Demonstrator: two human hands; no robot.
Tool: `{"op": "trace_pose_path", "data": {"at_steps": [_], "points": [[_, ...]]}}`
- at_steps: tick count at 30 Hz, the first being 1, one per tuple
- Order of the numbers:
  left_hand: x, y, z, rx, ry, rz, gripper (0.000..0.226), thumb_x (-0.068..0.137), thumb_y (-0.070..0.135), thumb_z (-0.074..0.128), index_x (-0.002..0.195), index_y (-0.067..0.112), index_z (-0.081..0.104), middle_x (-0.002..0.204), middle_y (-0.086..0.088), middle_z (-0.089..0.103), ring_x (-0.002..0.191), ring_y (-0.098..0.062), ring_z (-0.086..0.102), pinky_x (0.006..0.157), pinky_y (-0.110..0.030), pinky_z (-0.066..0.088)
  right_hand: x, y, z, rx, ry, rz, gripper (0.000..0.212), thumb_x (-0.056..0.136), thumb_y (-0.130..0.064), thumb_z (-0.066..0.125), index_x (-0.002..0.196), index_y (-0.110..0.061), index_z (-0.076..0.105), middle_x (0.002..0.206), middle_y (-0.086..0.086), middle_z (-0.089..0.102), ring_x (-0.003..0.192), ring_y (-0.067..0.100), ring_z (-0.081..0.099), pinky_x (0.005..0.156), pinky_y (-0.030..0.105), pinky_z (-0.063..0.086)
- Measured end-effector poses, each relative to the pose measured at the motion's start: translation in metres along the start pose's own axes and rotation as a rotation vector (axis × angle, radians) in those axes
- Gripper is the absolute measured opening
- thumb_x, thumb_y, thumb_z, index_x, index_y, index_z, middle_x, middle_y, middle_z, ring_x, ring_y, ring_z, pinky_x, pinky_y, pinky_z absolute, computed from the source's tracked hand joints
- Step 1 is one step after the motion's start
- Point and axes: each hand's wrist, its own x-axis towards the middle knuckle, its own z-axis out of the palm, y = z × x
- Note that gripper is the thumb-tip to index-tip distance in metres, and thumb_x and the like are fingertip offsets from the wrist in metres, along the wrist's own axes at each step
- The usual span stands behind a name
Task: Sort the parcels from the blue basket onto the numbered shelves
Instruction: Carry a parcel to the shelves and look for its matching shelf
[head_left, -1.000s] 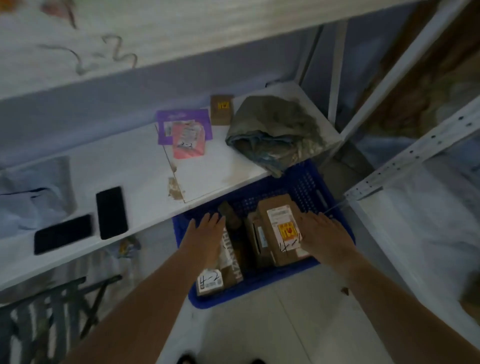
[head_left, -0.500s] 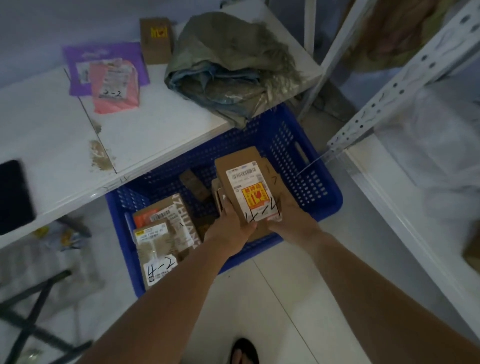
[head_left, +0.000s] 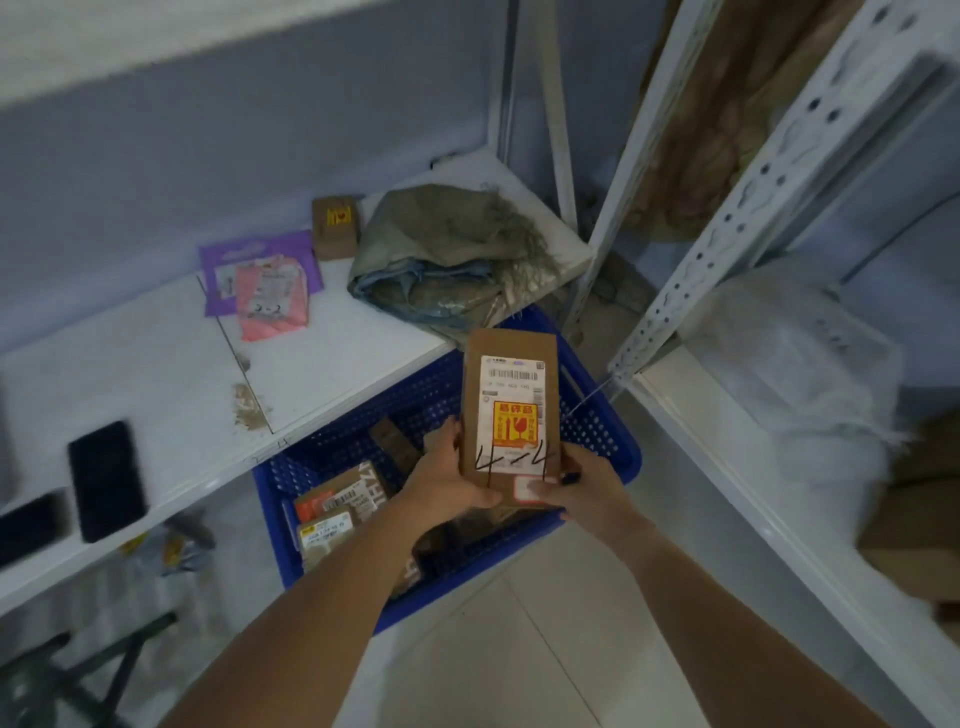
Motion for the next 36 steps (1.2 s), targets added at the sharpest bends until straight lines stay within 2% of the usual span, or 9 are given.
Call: {"op": "trace_pose_path", "data": {"at_steps": [3, 9, 14, 18, 22, 25, 28, 32, 36], "points": [[-0.034, 0.043, -0.003, 0.032, 0.057, 0.053, 0.098, 0.07, 0.005, 0.079, 0.145, 0.015, 0.018, 0.14, -0.001, 0.047, 0.13, -0.019, 0.045, 0.111, -0.043, 0.036, -0.031, -0.033, -0.023, 0.022, 0.056, -0.065, 0.033, 0.083, -0.007, 0.07, 0.105, -0.028, 0.056, 0.091, -0.018, 0.062, 0.09, 0.007, 0.06, 0.085, 0.029, 0.052], [-0.123, 0.132, 0.0, 0.154, 0.052, 0.336, 0.124, 0.053, 0.033, 0.083, 0.149, 0.03, 0.006, 0.141, 0.006, 0.047, 0.13, -0.016, 0.046, 0.106, -0.047, 0.042, -0.113, -0.096, -0.08, 0.054, 0.203, -0.217, 0.035, 0.078, -0.015, 0.074, 0.104, -0.033, 0.059, 0.1, -0.012, 0.07, 0.098, 0.012, 0.065, 0.095, 0.038, 0.051], [-0.204, 0.205, -0.007, 0.256, 0.094, 0.56, 0.114, 0.065, 0.004, 0.08, 0.148, 0.032, 0.008, 0.137, 0.003, 0.051, 0.126, -0.016, 0.049, 0.1, -0.033, 0.045, -0.207, -0.152, -0.137, 0.066, 0.281, -0.327, 0.042, 0.073, -0.013, 0.079, 0.104, -0.032, 0.059, 0.099, -0.014, 0.067, 0.1, 0.011, 0.064, 0.09, 0.033, 0.053], [-0.282, 0.268, -0.013, 0.295, 0.111, 0.749, 0.107, 0.068, 0.009, 0.08, 0.146, 0.037, 0.012, 0.133, 0.008, 0.054, 0.121, -0.006, 0.049, 0.093, -0.023, 0.042, -0.291, -0.203, -0.173, 0.047, 0.368, -0.433, 0.043, 0.072, -0.009, 0.079, 0.099, -0.034, 0.058, 0.095, -0.012, 0.067, 0.091, 0.009, 0.065, 0.074, 0.022, 0.057], [-0.372, 0.327, -0.019, 0.29, 0.101, 0.916, 0.082, 0.076, 0.01, 0.075, 0.119, 0.055, 0.023, 0.12, 0.018, 0.052, 0.113, -0.003, 0.048, 0.095, -0.029, 0.046, -0.385, -0.252, -0.201, -0.003, 0.463, -0.557, 0.047, 0.072, -0.005, 0.077, 0.108, -0.028, 0.057, 0.098, -0.013, 0.066, 0.092, 0.01, 0.066, 0.076, 0.023, 0.057], [-0.436, 0.36, -0.019, 0.297, 0.102, 1.069, 0.082, 0.075, 0.009, 0.076, 0.127, 0.047, 0.026, 0.127, 0.012, 0.052, 0.118, -0.003, 0.047, 0.101, -0.031, 0.044, -0.46, -0.281, -0.216, -0.077, 0.614, -0.614, 0.052, 0.07, -0.007, 0.078, 0.112, -0.026, 0.055, 0.098, -0.011, 0.061, 0.087, 0.012, 0.063, 0.072, 0.024, 0.053], [-0.497, 0.386, -0.01, 0.305, 0.114, 1.21, 0.072, 0.074, 0.002, 0.073, 0.116, 0.049, 0.038, 0.124, 0.013, 0.054, 0.121, -0.008, 0.051, 0.095, -0.023, 0.041, -0.533, -0.297, -0.227, -0.109, 0.737, -0.682, 0.061, 0.069, 0.004, 0.074, 0.121, -0.02, 0.053, 0.104, -0.002, 0.058, 0.092, 0.017, 0.059, 0.074, 0.026, 0.052], [-0.564, 0.414, 0.027, 0.371, 0.181, 1.382, 0.074, 0.082, 0.02, 0.068, 0.137, 0.041, 0.024, 0.14, 0.01, 0.049, 0.129, -0.015, 0.047, 0.1, -0.029, 0.042, -0.623, -0.299, -0.24, -0.143, 0.939, -0.722, 0.051, 0.069, -0.012, 0.072, 0.113, -0.028, 0.053, 0.103, -0.009, 0.065, 0.092, 0.016, 0.064, 0.081, 0.039, 0.055], [-0.618, 0.426, 0.083, 0.374, 0.23, 1.464, 0.086, 0.093, 0.025, 0.055, 0.148, 0.035, -0.01, 0.144, 0.007, 0.045, 0.122, -0.02, 0.054, 0.09, -0.029, 0.047, -0.698, -0.279, -0.251, -0.226, 1.206, -0.69, 0.061, 0.076, -0.028, 0.066, 0.131, -0.033, 0.041, 0.121, -0.003, 0.058, 0.106, 0.02, 0.06, 0.087, 0.042, 0.052]]}}
